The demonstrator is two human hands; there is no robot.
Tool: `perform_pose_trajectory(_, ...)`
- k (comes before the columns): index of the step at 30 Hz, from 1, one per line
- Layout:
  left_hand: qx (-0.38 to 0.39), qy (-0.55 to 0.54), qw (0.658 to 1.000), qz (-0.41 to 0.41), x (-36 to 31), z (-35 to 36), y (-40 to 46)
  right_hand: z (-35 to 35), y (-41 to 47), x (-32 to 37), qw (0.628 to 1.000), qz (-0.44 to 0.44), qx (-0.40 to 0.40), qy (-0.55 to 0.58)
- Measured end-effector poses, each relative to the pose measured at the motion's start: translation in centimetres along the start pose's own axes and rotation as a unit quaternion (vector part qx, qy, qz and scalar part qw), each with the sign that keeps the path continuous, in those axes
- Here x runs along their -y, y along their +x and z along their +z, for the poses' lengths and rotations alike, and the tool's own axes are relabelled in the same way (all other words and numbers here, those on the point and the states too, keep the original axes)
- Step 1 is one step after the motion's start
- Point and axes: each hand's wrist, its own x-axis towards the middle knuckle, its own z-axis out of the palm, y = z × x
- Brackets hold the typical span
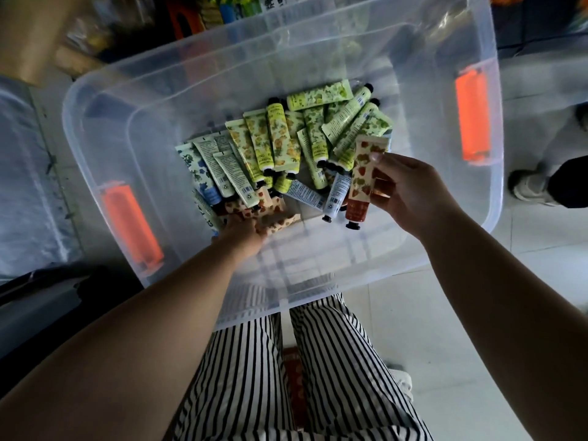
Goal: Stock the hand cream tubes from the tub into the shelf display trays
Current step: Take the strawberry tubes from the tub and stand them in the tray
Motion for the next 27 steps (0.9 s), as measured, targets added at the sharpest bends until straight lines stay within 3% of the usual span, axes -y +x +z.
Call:
perform_pose_trajectory(4,-0.020,0.040,0.998,0.041,-0.1,-0.5,-0.5,0.0,-0.1,0.1,1.000,0.013,-0.011,0.000)
perform_pose_trajectory(9,0.030,-0.088,0.991,0.100,-1.5,-2.2,-3.9,0.2,-1.4,1.5,0.999,0.023,-0.008,0.030)
perform_pose_trajectory(11,-0.005,-0.153,0.980,0.124,-1.9,-3.7,-6.5,0.8,-2.6,2.6,0.999,0.029,-0.001,0.046)
perform_pose_trajectory(14,-0.050,-0.368,0.916,0.149,-2.7,-6.2,-11.4,2.4,-4.8,4.8,0.998,0.025,0.006,0.061)
perform_pose_trajectory(17,-0.076,-0.588,0.800,0.091,-3.9,-8.7,-16.5,4.9,-8.0,7.7,0.996,0.003,0.053,0.070)
perform_pose_trajectory(19,-0.099,-0.667,0.734,0.079,-4.2,-10.2,-19.9,6.5,-9.9,9.0,0.994,-0.010,0.087,0.067)
perform_pose_trajectory(20,-0.118,-0.675,0.722,0.093,-4.1,-10.9,-21.4,7.3,-11.1,9.7,0.993,-0.021,0.105,0.055)
perform_pose_trajectory(24,-0.181,-0.617,0.732,0.227,-2.8,-13.0,-27.8,10.6,-16.3,12.2,0.977,-0.081,0.197,-0.021)
perform_pose_trajectory(27,-0.261,-0.613,0.695,0.270,-1.0,-14.8,-32.6,13.1,-20.7,14.1,0.956,-0.140,0.255,-0.030)
